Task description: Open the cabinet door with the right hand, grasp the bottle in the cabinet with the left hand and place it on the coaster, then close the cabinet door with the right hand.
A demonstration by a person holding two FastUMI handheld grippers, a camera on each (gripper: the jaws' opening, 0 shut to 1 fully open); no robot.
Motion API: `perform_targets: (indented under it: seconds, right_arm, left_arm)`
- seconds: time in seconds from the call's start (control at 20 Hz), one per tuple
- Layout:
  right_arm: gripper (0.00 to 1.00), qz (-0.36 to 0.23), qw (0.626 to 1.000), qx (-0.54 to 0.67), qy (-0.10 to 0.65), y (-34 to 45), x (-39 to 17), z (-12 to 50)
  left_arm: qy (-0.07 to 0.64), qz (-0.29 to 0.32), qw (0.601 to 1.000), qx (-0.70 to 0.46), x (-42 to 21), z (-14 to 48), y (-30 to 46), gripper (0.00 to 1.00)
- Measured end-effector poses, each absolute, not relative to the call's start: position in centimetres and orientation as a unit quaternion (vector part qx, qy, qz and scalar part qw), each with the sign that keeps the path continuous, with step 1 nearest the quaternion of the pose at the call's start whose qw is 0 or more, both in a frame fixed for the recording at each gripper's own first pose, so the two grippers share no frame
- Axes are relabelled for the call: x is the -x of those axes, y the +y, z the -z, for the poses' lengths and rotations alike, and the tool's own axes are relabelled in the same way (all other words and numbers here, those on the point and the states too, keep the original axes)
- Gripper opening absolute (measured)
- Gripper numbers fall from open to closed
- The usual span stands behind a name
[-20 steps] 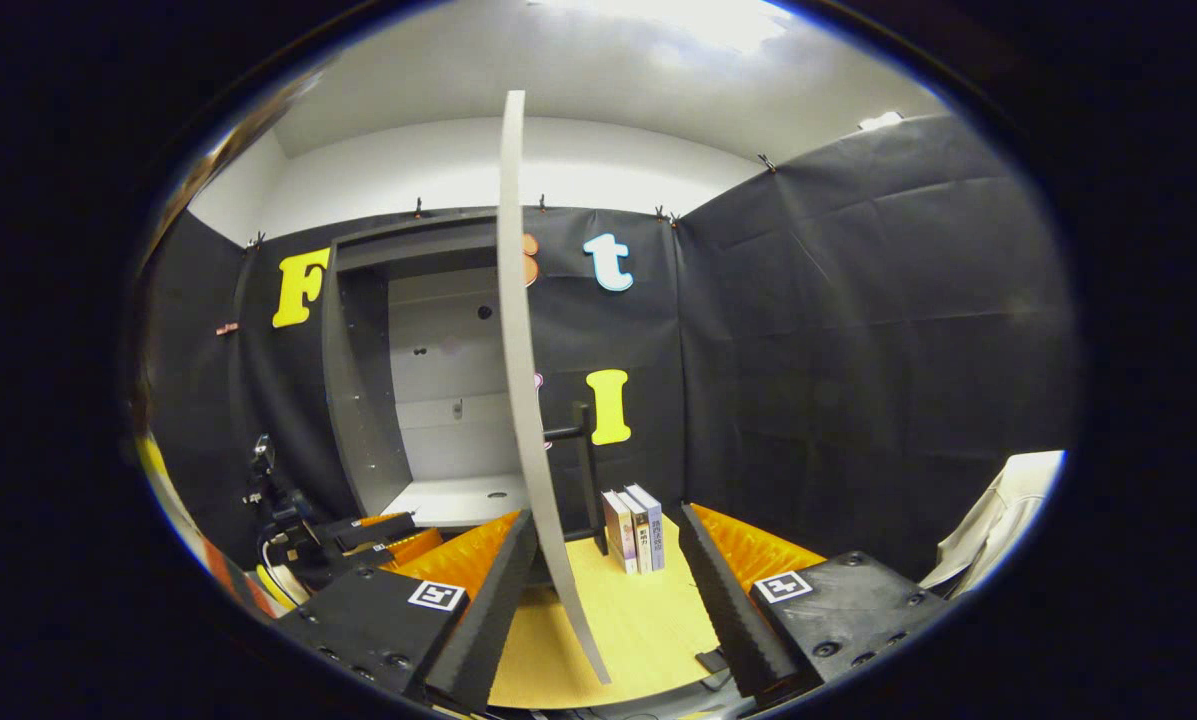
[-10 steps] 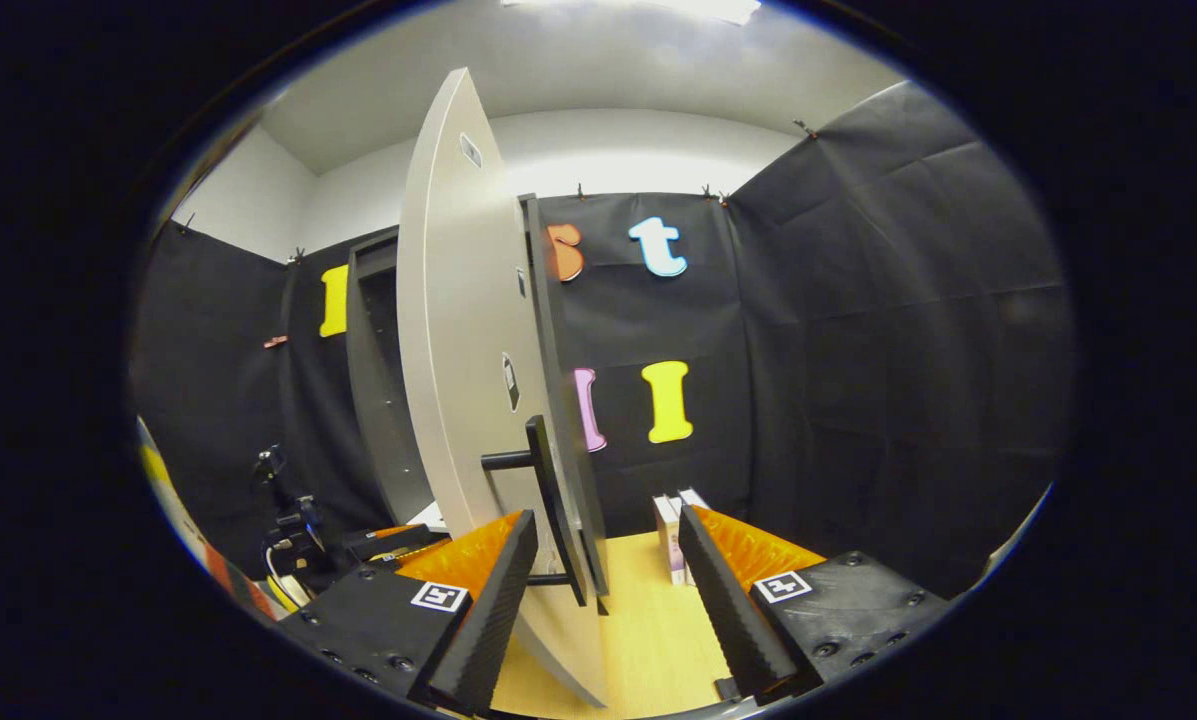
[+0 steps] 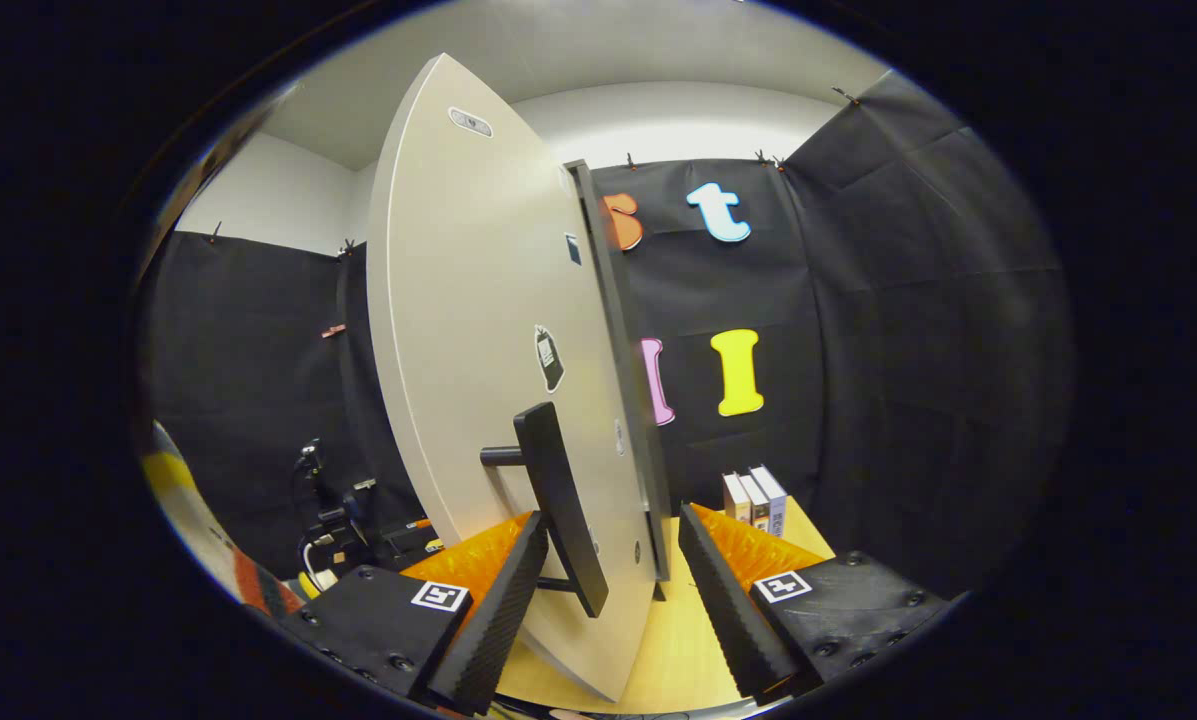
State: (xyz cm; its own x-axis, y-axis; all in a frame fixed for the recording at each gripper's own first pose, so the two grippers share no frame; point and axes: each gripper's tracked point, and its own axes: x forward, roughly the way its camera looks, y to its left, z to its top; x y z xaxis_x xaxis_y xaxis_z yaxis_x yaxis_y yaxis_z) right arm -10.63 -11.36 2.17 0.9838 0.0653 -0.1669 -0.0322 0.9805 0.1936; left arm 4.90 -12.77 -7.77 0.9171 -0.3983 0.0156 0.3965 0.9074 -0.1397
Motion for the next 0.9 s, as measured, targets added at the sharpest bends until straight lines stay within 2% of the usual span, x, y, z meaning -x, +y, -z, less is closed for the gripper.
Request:
perform_targets:
  seconds: [0.2,0.9]
  right_arm:
    - [0.88,-0.047,0.991,-0.085,0.094,-8.5,9.6,-1.6]
    - [0.88,-0.013,0.992,-0.061,0.114,0.3,6.9,0.6]
  left_arm:
    - [0.006,0.192,0.98,0.055,-4.2,8.4,-10.3,0.93]
    - [0.0,0.189,0.979,0.07,-5.0,9.7,-0.4,0.93]
